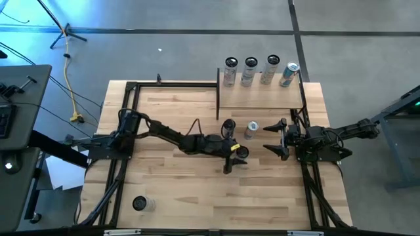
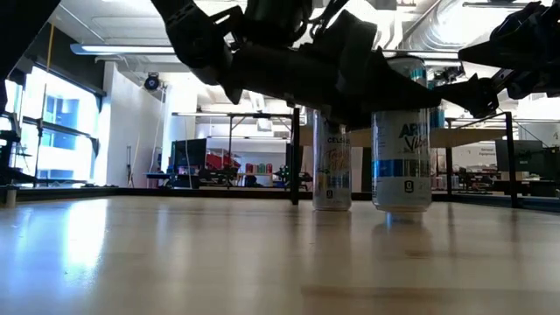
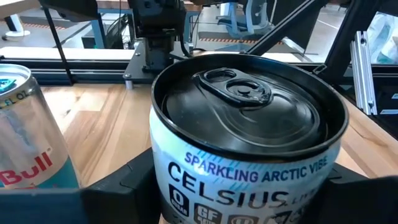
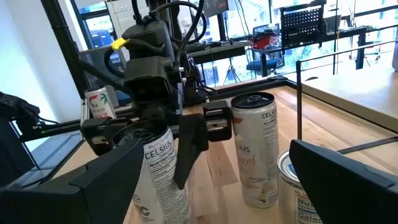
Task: Place canned beverage on shelf
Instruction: Move the white blue soda can to the center of the table, then move the white pink soda can to the center of the table
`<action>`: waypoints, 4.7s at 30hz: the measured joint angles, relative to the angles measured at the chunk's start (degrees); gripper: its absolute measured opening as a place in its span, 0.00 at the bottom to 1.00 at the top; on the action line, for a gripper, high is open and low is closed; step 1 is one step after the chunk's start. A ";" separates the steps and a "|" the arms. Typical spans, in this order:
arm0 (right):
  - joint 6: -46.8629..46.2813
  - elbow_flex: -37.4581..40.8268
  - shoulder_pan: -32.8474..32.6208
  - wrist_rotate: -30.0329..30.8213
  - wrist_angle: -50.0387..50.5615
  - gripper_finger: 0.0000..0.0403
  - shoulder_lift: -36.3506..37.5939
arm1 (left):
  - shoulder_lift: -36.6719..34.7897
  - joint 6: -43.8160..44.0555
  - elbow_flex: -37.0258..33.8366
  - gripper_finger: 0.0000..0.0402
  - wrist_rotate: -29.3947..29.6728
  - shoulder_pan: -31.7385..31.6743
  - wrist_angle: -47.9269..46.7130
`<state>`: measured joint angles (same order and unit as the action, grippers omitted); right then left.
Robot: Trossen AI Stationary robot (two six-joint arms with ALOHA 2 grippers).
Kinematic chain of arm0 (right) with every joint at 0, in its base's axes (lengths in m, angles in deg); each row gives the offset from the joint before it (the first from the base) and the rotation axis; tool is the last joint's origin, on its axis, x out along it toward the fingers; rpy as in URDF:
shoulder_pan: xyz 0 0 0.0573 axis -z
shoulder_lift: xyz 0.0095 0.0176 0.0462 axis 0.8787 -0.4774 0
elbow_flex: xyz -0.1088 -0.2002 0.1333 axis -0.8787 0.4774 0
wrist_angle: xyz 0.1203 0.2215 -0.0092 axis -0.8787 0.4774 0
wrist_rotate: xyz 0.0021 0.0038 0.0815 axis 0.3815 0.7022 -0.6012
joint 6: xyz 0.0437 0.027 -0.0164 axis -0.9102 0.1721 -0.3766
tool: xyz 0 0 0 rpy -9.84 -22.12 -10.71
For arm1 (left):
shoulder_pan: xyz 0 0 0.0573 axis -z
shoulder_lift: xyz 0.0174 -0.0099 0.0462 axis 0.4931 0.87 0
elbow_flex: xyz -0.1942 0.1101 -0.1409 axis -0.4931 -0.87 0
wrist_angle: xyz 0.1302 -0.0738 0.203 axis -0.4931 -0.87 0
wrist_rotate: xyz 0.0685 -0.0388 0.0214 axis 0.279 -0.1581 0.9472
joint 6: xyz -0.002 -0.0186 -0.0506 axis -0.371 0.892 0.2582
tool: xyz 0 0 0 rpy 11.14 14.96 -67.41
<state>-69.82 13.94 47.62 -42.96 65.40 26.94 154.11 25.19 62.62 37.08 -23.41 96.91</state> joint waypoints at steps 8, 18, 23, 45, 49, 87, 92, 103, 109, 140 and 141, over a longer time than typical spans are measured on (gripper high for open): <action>0.00 0.00 0.00 -0.05 0.00 0.97 0.00 | -0.01 0.21 0.04 0.61 1.09 0.59 -2.78; 0.00 0.00 0.00 -0.09 0.00 0.97 -0.01 | 0.01 -3.09 -0.07 0.75 8.42 2.25 -3.97; 0.00 0.00 0.00 -0.13 0.00 0.97 0.00 | -0.25 -3.08 -0.11 0.82 14.79 3.51 -4.31; 0.00 0.00 0.02 -0.31 0.02 0.97 -0.02 | -34.55 21.66 -15.32 0.84 59.87 40.35 -32.04; 0.00 0.00 0.00 -0.29 0.01 0.97 -0.02 | -40.74 19.32 -15.32 0.84 56.72 49.55 -32.67; 0.00 0.00 0.02 -0.13 0.00 0.97 0.00 | -32.18 71.20 -15.20 0.84 65.54 75.45 -71.42; 0.00 0.00 0.01 -0.38 0.01 0.97 0.00 | -32.93 74.65 -15.15 0.84 64.11 75.47 -76.07; 0.00 0.00 0.00 -0.33 0.02 0.97 0.00 | -35.21 68.25 -11.36 0.84 61.29 74.78 -75.92; 0.00 0.00 0.01 -0.31 0.01 0.97 0.00 | -35.25 70.43 -10.73 0.84 59.62 74.82 -80.25; 0.00 0.00 0.00 -0.09 0.01 0.97 0.00 | -32.36 88.02 -10.80 0.84 36.96 67.89 -83.43; 0.00 0.00 0.00 -0.09 0.00 0.97 0.00 | -32.34 88.56 -10.80 0.84 36.02 67.50 -83.55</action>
<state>-69.82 13.94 47.62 -43.05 65.40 26.94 121.77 113.75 51.82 73.10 44.09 13.36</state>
